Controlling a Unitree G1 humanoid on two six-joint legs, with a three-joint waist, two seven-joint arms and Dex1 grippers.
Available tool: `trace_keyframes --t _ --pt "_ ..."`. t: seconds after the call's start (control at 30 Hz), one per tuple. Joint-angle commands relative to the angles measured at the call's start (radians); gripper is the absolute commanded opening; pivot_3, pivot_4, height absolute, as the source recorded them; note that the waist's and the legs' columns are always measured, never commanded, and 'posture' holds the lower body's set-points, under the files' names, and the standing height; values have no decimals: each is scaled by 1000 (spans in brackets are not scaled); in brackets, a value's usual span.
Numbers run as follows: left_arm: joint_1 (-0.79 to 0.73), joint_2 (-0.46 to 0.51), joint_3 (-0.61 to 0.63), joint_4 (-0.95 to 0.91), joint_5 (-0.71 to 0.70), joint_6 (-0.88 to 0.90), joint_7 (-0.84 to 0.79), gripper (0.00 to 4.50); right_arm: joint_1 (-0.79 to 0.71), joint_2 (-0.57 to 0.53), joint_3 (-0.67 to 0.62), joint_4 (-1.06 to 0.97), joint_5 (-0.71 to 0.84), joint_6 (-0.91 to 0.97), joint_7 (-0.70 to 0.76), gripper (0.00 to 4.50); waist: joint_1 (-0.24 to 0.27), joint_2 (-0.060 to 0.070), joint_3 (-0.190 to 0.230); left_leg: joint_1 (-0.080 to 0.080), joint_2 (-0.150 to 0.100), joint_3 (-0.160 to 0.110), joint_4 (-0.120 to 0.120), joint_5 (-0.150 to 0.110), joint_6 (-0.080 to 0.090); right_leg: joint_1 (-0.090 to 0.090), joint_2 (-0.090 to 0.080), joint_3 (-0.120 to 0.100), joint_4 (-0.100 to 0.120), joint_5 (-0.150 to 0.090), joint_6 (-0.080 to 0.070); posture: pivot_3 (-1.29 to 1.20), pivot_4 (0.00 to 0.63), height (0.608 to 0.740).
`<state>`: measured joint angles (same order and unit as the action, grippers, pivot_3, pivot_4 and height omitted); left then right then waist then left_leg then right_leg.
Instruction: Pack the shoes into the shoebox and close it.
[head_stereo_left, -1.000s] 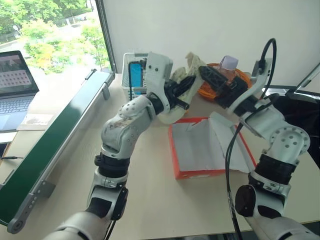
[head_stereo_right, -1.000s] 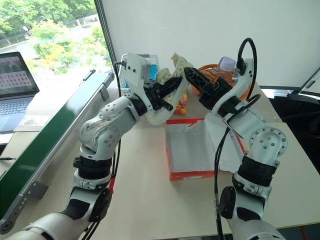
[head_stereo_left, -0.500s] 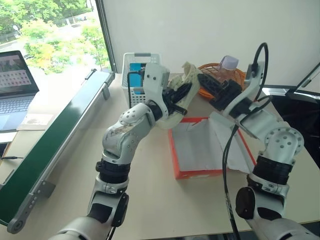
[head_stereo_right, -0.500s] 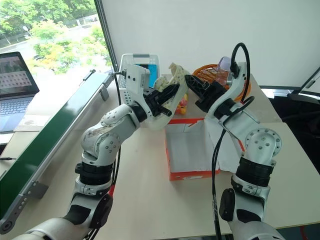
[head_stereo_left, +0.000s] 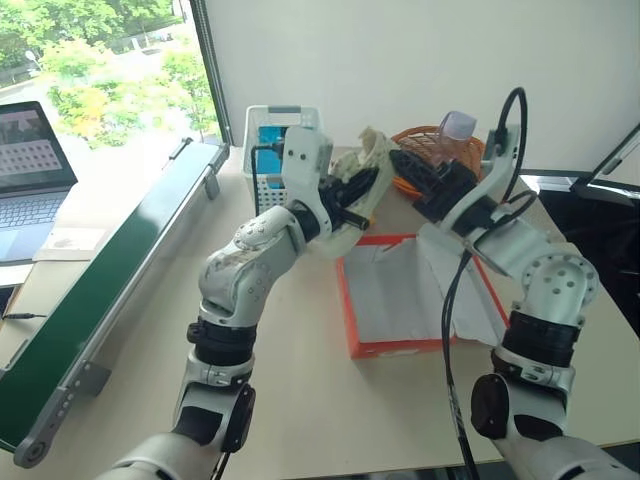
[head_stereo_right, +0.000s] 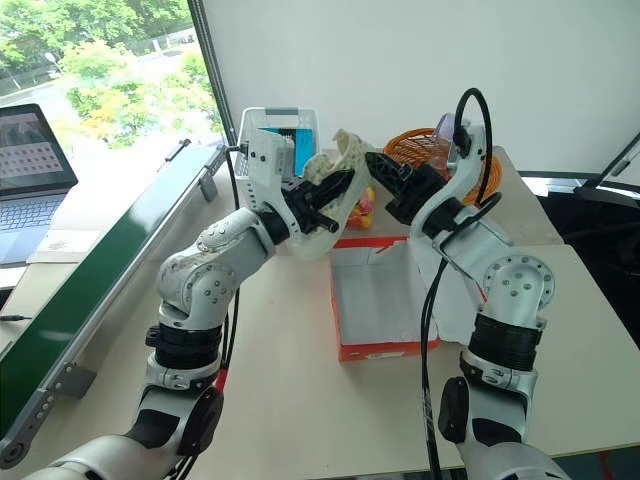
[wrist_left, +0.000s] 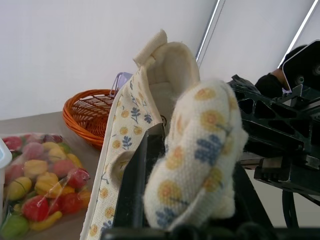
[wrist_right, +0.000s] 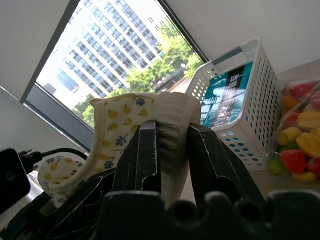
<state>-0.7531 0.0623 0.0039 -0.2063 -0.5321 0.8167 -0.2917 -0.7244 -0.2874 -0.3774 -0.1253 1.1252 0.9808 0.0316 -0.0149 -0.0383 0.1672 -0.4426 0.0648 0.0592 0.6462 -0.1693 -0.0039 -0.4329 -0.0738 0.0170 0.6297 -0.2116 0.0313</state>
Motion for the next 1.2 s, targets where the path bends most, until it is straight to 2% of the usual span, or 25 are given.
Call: trace_keyframes --t 0.03,0.1,0.23,0.33,0.4,0.53,0.77,0.97,1.2 --pt "-6 30 15 -79 -55 27 -42 2187 -36 -33 -30 -13 -23 -60 -7 428 0 0 0 0 0 0 0 0 0 0 0 0 0 0 0 0 150 740" --pt "2 91 51 -107 -100 74 -74 2552 -70 -80 -26 -1 -56 -55 -11 428 0 0 0 0 0 0 0 0 0 0 0 0 0 0 0 0 150 740" --pt "80 298 160 -170 -204 165 -188 2552 -189 -192 -10 39 -80 13 -31 428 -9 5 3 0 0 0 0 0 0 -2 0 1 1 0 0 0 150 740" --pt "127 405 153 -173 -197 153 -244 2552 -239 -269 38 53 -112 84 -25 428 -11 6 4 -1 0 0 -3 0 0 -5 1 2 1 -1 -2 0 150 740" --pt "143 441 134 -167 -181 131 -268 2552 -273 -323 73 73 -112 161 11 428 -7 6 4 -1 1 0 -3 0 0 -5 1 1 1 -1 -2 0 150 740" --pt "154 449 108 -150 -150 88 -277 2552 -315 -412 147 101 -106 311 121 428 5 6 4 -3 0 1 -3 0 0 -4 0 1 -1 -1 -1 0 150 740" --pt "183 424 78 -178 -118 43 -251 2552 -296 -518 331 107 -155 448 344 428 5 6 4 -4 0 1 -3 0 1 -5 0 1 -2 -1 -1 0 150 740" --pt "197 407 89 -198 -134 58 -221 2552 -280 -525 418 153 -245 435 435 428 1 6 4 -4 0 1 -2 0 1 -5 0 1 -2 -1 -1 0 150 740" --pt "217 392 86 -242 -160 78 -189 2552 -236 -508 544 216 -424 319 511 428 2 6 4 -4 0 1 -2 0 1 -5 0 1 -2 -1 -1 0 150 740"
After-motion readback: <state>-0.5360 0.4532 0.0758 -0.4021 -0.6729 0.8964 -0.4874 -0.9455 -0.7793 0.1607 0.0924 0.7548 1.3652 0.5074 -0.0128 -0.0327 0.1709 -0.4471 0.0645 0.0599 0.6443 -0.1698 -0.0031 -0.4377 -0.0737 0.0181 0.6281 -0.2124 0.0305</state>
